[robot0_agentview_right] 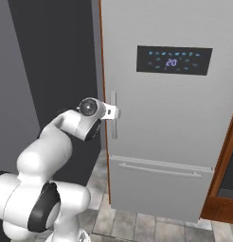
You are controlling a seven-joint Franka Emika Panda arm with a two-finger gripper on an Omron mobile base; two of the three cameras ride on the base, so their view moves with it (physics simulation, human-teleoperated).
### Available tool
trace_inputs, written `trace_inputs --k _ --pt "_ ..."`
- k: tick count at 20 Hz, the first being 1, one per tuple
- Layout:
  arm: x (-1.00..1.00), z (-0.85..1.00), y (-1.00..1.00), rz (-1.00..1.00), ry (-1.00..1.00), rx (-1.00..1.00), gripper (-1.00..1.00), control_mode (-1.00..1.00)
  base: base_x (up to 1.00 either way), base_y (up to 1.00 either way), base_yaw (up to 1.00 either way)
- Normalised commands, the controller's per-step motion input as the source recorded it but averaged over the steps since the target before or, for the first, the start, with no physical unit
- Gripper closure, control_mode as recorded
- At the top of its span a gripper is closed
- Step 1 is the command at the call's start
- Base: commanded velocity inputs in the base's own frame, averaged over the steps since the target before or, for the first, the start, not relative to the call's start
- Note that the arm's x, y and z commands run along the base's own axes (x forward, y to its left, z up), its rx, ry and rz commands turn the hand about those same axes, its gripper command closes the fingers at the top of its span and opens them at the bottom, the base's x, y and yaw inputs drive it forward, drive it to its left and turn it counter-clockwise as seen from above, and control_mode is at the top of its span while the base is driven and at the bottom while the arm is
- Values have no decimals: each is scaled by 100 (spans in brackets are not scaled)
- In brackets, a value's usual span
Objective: Gather the bell pepper and corn from the fridge and place them on a tray on the dining counter. Then gather the chicken drumsticks from the fridge and place them on the other tray.
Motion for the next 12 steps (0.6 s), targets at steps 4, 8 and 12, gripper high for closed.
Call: trace_inputs --k 4,8,12 --pt "61 -4 -1 0 0 0 -100 -100 0 0 0" --pt "63 -8 0 0 0 0 -100 -100 0 0 0" --pt "63 -12 0 0 1 0 -100 -100 0 0 0"
